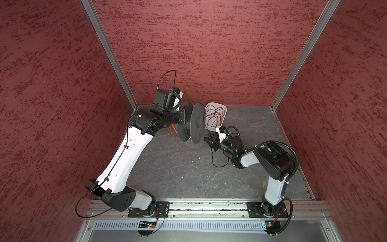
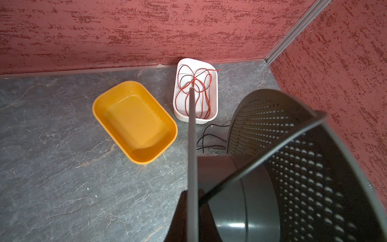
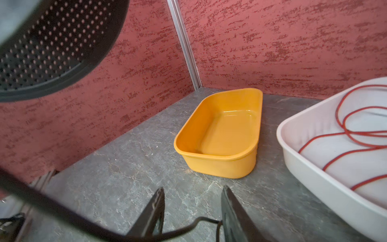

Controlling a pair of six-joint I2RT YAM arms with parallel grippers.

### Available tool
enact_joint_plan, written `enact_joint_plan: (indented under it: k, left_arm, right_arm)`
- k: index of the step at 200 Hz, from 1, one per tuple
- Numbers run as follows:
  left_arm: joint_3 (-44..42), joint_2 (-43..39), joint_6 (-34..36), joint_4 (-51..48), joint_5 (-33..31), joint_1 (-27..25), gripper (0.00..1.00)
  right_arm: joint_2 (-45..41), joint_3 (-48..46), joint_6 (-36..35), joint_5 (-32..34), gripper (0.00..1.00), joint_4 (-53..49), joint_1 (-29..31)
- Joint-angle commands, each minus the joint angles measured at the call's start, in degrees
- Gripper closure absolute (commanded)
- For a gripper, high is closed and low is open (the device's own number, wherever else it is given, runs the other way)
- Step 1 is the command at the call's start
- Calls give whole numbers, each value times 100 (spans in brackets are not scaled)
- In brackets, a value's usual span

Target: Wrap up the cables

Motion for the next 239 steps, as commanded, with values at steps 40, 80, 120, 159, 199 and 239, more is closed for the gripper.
enact_joint_plan:
  k: [40,80,120,159,199,239]
  left_arm:
    - [-11,-136,13,202,392,104,100]
    - [-212,-246,45,308,790,143,100]
    - [-311,-309,19,370,1012,260,100]
    - [-624,-597,-237,969,1511,635,100]
    - [-850,-785,-678,1596,1794,1007,100]
    - [-1289,-901,-1209,2411,1252,1120,100]
  right_arm:
    - [-614,76,79,342,100,-577,-64]
    - [-1053,692,856,663,100,-2064,-350]
    - [-1006,1467,1272,736,100,-3621,-554]
    - [-784,1674,1214,747,100,-4322,-576]
    - [-689,1472,1068,1013,100,-4636,-459]
    - [-952,1131,786,1676,100,-4834,-11]
